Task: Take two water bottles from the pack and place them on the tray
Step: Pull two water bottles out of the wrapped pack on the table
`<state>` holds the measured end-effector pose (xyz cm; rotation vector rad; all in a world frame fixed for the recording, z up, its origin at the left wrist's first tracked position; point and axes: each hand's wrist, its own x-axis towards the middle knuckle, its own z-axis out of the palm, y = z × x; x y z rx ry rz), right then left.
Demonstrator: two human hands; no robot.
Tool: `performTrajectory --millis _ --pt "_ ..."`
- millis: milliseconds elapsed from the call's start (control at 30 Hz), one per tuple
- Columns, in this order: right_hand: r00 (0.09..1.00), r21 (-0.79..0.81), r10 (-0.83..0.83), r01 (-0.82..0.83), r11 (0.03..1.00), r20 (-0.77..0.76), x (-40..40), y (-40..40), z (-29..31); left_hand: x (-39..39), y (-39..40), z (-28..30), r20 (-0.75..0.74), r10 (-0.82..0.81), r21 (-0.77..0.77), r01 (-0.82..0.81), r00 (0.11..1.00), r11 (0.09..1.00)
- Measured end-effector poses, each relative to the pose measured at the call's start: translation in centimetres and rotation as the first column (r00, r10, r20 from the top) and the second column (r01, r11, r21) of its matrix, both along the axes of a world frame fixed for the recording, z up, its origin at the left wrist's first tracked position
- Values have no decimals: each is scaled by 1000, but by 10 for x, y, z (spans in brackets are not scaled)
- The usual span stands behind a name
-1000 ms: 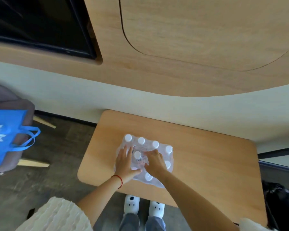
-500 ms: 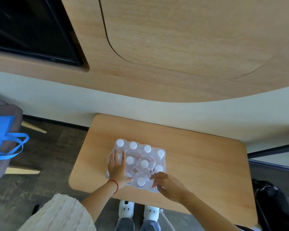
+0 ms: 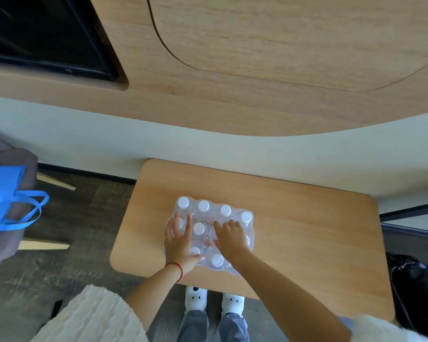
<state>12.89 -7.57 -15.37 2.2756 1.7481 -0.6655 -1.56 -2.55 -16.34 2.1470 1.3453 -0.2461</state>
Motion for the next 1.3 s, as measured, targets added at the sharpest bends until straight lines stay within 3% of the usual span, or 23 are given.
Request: performTrajectory --millis 167,333,667,700,767,867,967,1033,1100,1167,1267,1300 --pt "998 37 -51 49 998 40 -2 -1 -9 -3 1 2 29 13 0 -13 999 1000" --pt "974 129 -122 148 981 -190 5 -8 11 -3 2 3 51 15 -6 -15 999 1000" --pt "903 395 -46 233 889 -428 21 -8 151 0 6 22 50 -44 -71 48 998 996" --pt "893 425 -36 249 870 -449 23 -5 168 1 8 31 100 -77 -120 88 992 989" --pt "882 473 16 237 848 -471 26 2 199 4 11 56 335 -81 -252 172 939 952" --pt "865 494 94 189 849 -493 23 15 229 6 9 100 657 143 -479 263 740 838" --pt "838 531 159 174 829 -523 15 26 240 9 8 125 663 275 -519 162 696 840" --pt "806 536 165 211 817 -569 8 30 236 7 10 125 700 271 -430 87 661 899" --pt "750 509 132 297 808 -648 3 33 225 1 13 119 717 265 -367 26 645 930" --pt "627 450 122 395 801 -769 3 33 207 -5 17 114 721 292 -370 -8 628 929" --pt "283 219 43 631 744 -958 9 29 157 -17 23 111 705 382 -446 -44 598 894" --pt "214 120 -45 697 707 -976 7 27 133 -21 25 112 702 398 -454 -60 590 889"
